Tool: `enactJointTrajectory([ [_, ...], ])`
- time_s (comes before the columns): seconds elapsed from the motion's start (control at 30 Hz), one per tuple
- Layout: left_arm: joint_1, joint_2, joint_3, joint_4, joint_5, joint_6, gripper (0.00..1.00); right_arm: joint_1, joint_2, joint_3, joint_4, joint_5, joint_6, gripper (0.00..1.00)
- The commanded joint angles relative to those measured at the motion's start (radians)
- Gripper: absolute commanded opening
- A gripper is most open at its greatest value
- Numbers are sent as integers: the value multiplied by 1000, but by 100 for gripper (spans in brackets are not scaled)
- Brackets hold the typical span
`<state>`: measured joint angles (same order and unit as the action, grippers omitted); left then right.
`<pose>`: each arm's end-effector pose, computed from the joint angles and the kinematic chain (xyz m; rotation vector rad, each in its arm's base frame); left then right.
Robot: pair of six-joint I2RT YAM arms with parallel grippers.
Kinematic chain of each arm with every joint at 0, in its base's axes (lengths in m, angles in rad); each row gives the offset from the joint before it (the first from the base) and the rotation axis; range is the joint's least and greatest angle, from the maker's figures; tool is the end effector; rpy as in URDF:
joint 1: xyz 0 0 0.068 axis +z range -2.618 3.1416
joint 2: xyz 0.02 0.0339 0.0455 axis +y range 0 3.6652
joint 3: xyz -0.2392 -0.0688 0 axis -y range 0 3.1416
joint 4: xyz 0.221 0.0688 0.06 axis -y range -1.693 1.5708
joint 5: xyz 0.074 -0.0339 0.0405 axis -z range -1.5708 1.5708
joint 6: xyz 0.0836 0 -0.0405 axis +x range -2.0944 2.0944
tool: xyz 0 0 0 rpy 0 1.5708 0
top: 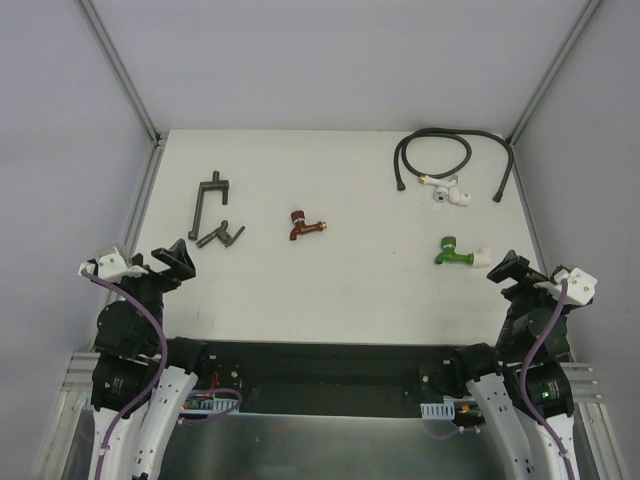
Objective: Install the water faucets
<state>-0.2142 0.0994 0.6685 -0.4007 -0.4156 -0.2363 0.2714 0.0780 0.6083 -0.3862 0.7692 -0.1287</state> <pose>0.0894 0.0151 0.3321 -0.3586 1.3712 -0.0811 0.0874 -0.0360 0.3149 0.3486 1.4405 -0.4314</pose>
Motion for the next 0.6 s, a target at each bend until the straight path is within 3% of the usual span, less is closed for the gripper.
enactJointTrajectory([
  [0.0, 13, -56, -7, 49, 15, 35, 99, 49, -112, -33, 44, 97, -68, 96],
  [0.23, 48, -141, -40, 91, 15, 55, 99, 87, -251, -143, 156, 130, -107, 96],
  [0.57, 108, -130, -60, 134, 77, 60, 99, 101, -264, -154, 188, 120, -86, 96],
])
